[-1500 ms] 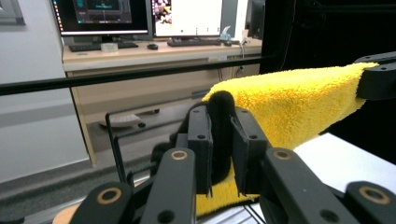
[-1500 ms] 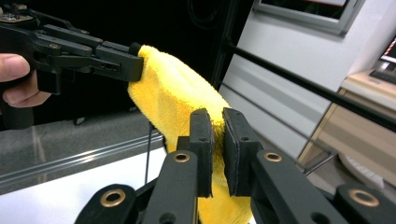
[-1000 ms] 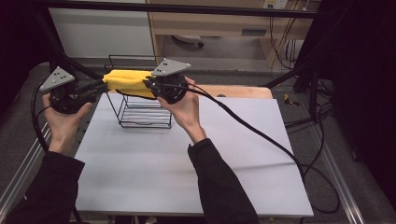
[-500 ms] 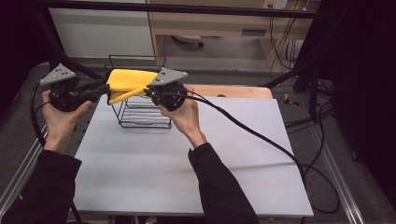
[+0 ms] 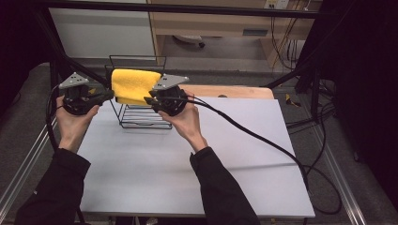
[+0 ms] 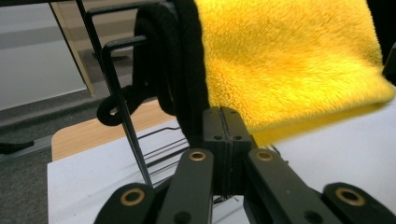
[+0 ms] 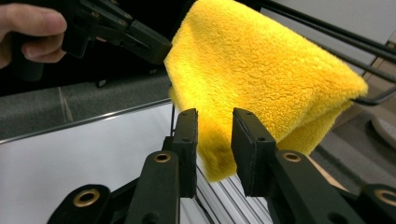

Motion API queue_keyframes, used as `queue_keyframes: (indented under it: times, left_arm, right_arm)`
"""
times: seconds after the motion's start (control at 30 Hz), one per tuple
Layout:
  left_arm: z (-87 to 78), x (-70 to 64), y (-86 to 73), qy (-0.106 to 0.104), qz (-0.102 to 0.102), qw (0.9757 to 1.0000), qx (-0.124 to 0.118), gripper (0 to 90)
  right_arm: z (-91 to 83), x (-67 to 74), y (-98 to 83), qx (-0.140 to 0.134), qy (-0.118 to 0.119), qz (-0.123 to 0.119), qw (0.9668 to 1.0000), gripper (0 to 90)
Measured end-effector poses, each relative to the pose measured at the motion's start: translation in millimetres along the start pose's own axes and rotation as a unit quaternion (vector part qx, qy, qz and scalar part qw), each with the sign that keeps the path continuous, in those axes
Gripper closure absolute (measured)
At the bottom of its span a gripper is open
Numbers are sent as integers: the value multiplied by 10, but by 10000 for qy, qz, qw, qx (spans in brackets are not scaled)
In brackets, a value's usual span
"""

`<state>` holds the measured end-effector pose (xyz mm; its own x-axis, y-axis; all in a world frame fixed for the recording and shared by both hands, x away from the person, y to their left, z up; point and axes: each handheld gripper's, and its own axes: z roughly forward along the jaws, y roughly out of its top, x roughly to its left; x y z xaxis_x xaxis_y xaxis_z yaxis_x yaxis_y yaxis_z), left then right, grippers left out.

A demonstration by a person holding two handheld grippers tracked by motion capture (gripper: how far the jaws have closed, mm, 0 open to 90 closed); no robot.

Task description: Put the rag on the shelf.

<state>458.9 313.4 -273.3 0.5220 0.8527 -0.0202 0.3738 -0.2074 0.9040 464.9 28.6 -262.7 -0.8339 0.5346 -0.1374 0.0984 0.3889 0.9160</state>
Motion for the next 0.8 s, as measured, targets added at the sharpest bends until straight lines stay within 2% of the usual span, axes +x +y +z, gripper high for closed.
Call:
queue_keyframes:
  times: [0.1,0.3,0.5,0.7,0.8]
  left_arm:
    - [56,-2,-18,16,33,10000,40,899]
    - [172,-20,-42,44,120,9999,71,899]
    - [249,-18,-58,78,74,9999,69,897]
    - [173,-28,-78,-59,36,10000,20,864]
    - [108,-49,-85,-82,107,9999,61,815]
  right_arm:
    - [40,-50,-48,102,33,239,9997,779]
    - [175,-149,-179,236,-180,513,9982,850]
    - [267,-216,-259,249,-274,617,9974,856]
    - [164,-192,-252,76,-154,636,9978,817]
    - [73,-181,-216,33,-62,630,9980,771]
